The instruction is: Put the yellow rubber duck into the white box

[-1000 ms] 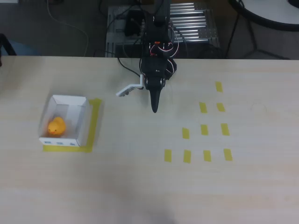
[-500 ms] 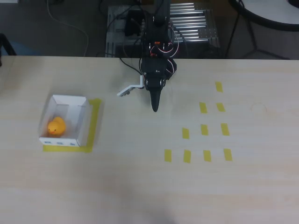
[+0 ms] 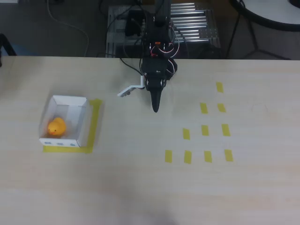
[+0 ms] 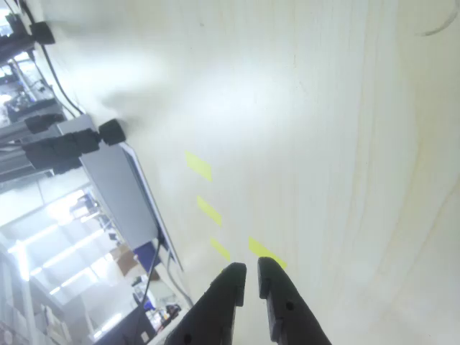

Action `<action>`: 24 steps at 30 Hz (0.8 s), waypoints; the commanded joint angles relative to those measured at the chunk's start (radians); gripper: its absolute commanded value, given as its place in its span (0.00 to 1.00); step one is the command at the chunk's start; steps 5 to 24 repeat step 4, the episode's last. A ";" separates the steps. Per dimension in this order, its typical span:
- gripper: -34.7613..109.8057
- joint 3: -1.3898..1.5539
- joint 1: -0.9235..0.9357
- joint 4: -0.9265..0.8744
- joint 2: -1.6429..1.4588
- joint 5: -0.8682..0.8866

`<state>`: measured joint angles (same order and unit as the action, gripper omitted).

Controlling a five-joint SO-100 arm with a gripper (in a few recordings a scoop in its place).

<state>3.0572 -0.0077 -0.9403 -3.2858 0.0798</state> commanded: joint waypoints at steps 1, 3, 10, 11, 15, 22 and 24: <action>0.24 0.021 -0.021 -0.018 -0.051 0.006; 0.24 0.021 -0.021 -0.018 -0.051 0.006; 0.24 0.021 -0.021 -0.018 -0.051 0.006; 0.24 0.021 -0.021 -0.018 -0.051 0.006; 0.24 0.021 -0.021 -0.018 -0.051 0.006; 0.24 0.021 -0.021 -0.018 -0.051 0.006; 0.24 0.021 -0.021 -0.018 -0.051 0.006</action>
